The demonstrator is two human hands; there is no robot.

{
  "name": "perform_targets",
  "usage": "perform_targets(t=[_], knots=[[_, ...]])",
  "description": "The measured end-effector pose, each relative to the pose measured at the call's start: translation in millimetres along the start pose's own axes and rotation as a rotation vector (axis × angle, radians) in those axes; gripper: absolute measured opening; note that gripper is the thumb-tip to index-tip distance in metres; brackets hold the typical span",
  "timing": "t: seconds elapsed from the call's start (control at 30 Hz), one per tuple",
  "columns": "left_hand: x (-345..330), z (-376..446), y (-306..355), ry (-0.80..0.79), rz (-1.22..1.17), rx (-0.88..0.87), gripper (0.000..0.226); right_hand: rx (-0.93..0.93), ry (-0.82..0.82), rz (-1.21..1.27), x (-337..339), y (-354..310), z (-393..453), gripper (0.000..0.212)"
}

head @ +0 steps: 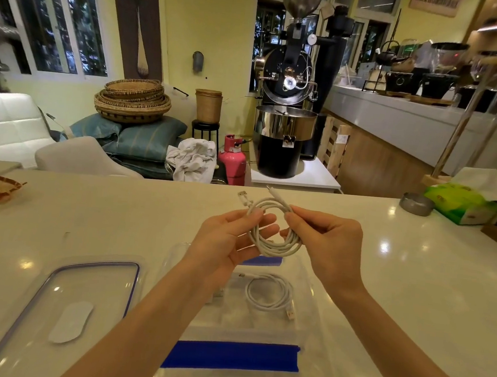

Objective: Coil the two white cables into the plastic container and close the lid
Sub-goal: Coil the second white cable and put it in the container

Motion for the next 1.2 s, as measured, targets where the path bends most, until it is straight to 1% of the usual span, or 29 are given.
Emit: perform_targets(t=[0.13, 0.23, 0.37, 0.5, 0.57, 0.63, 0.7, 0.77, 0.87, 0.93, 1.0, 1.07, 1.1, 1.17, 1.2], knots=[[4.3, -2.1, 4.9, 0.057, 0.040, -0.070, 0.009, 0.000, -0.016, 0.035, 3.2, -4.0, 4.1, 0.023], [6.2, -2.7, 5.0, 0.075, 0.011, -0.098, 0.010, -0.033, -0.042, 0.071, 8.5, -3.6, 9.8, 0.020], [8.7, -1.4, 3.9, 0.132, -0.038, -0.142, 0.012, -0.024, -0.100, 0.036, 12.4, -3.3, 14.0, 0.023], [11.9, -0.1, 3.7, 0.171, -0.076, -0.186, 0.013, 0.057, -0.293, -0.095, 12.3, -9.5, 14.9, 0.019], [12.1, -0.6, 2.7, 0.194, -0.013, -0.234, 0.014, 0.074, -0.356, -0.202, 12.1, -9.3, 14.7, 0.015], [10.1, -2.1, 1.0, 0.205, 0.084, -0.289, 0.014, 0.057, -0.387, -0.291, 11.6, -9.0, 14.1, 0.013], [6.0, -4.3, -0.6, 0.186, 0.171, -0.328, 0.012, 0.020, -0.392, -0.333, 11.6, -7.6, 13.4, 0.012], [1.2, -6.7, -2.1, 0.144, 0.241, -0.352, 0.015, -0.028, -0.352, -0.335, 13.3, -5.3, 13.9, 0.010], [-5.4, -8.5, -5.4, 0.068, 0.309, -0.350, 0.017, -0.088, -0.294, -0.342, 14.8, -3.2, 16.1, 0.019], [-8.2, -8.5, -7.8, 0.029, 0.346, -0.330, 0.016, -0.084, -0.310, -0.398, 14.4, -1.4, 16.0, 0.027], [-9.4, -8.1, -8.6, -0.010, 0.352, -0.299, 0.016, -0.019, -0.354, -0.432, 12.4, -1.6, 15.5, 0.023], [-9.7, -7.4, -9.3, -0.057, 0.324, -0.258, 0.017, 0.009, -0.438, -0.353, 9.0, -0.4, 15.2, 0.016], [-9.7, -6.8, -9.8, -0.074, 0.305, -0.240, 0.017, -0.021, -0.487, -0.264, 7.6, 0.9, 15.1, 0.016], [-9.3, -5.8, -11.5, -0.091, 0.254, -0.206, 0.018, -0.136, -0.540, -0.043, 5.9, 2.8, 15.1, 0.022], [-9.6, -5.4, -12.6, -0.094, 0.227, -0.191, 0.018, -0.201, -0.536, 0.063, 5.6, 3.9, 15.2, 0.022]])
Point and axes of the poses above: each hand's wrist, its own z-axis towards the middle knuckle, its own x-axis out of the back of the hand, y = z × x, the point moved 3 cm from there along z, towards the middle knuckle, and after that the axes turned 11 degrees about x, right-handed, at the moved point
